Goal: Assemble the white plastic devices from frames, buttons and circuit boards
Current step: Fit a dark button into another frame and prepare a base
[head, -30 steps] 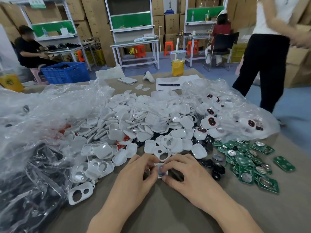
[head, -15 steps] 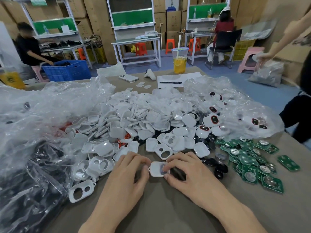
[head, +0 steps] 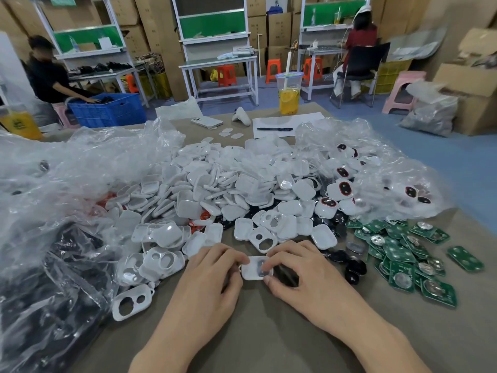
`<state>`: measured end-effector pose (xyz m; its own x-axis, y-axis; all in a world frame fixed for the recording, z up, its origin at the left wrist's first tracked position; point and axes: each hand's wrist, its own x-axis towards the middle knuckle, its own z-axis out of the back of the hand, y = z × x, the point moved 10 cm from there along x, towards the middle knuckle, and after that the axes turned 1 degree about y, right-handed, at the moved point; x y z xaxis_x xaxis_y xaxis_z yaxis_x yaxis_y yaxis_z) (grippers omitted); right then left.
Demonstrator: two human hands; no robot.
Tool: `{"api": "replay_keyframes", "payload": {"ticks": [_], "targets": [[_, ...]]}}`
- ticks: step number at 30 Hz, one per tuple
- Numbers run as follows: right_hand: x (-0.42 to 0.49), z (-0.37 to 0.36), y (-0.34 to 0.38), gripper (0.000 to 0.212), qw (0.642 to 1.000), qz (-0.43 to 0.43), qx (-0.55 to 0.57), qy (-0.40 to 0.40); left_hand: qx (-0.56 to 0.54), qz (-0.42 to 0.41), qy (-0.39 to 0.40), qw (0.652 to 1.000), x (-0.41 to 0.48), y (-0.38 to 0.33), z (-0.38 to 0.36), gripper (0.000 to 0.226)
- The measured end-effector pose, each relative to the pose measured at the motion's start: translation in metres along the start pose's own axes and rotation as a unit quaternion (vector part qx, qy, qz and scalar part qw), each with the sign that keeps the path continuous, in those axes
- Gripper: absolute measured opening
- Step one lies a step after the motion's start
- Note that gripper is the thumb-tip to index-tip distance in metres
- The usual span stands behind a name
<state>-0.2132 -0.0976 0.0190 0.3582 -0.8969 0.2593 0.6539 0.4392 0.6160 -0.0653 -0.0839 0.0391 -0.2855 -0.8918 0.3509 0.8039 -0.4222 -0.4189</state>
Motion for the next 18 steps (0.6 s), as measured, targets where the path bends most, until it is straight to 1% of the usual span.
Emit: {"api": "replay_keyframes", "payload": {"ticks": [9,12,15,18], "targets": [[-0.0006,-0.001,0.0004,0.008,1.0,0.003,-0.002,-0.001,0.002,-0.004,0.008,1.0,-0.0004,-0.0007,-0.0018,0.028],[-0.001,-0.001,0.0006,0.007,1.0,0.003,0.0,-0.001,0.013,-0.007,0.004,1.0,-0.002,0.0001,-0.0027,0.024],[-0.001,-0.0003,0.001,0.007,1.0,0.002,0.001,-0.003,0.023,-0.008,0.012,1.0,-0.0016,-0.0015,-0.0043,0.034],[-0.0008,-0.0003,0.0019,0.008,1.0,0.001,-0.004,-0.001,0.022,-0.002,0.014,1.0,-0.0008,-0.0004,-0.004,0.028]]}}
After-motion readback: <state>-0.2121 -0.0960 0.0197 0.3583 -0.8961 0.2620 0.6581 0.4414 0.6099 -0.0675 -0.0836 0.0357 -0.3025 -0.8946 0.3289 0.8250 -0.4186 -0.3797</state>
